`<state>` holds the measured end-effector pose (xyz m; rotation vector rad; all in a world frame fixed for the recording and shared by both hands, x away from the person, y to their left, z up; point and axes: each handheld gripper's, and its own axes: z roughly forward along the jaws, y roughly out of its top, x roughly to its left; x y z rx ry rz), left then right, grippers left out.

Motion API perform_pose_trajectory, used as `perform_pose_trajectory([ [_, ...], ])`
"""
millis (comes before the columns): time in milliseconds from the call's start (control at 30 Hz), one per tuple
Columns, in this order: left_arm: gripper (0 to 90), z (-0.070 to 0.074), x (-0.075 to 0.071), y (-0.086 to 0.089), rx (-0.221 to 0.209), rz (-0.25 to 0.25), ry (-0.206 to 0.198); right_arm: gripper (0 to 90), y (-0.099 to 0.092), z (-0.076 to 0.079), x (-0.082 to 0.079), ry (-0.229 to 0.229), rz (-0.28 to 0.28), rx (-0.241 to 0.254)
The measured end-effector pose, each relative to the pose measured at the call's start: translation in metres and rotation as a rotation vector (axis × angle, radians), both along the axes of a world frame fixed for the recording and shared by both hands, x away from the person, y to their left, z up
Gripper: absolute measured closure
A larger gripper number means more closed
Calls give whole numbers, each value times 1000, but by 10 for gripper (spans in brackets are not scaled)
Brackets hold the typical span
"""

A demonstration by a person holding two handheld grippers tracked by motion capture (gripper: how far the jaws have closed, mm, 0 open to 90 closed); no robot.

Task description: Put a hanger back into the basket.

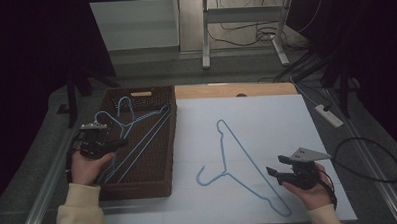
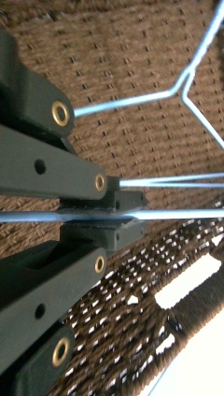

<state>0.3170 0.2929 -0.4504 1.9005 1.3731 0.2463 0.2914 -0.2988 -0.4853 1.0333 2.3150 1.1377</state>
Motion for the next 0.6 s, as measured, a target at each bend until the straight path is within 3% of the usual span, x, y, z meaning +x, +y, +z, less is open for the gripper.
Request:
perform_pose_trajectory([
  [167, 859, -5, 3, 1, 71, 71, 38, 362, 1, -1, 0, 3, 3, -4],
  [500, 850, -9, 5, 1, 137, 102, 49, 359, 2, -2, 1, 9, 11, -6],
  [600, 797, -9, 5, 2, 170, 131, 40, 359, 2, -2, 1, 11, 11, -7],
])
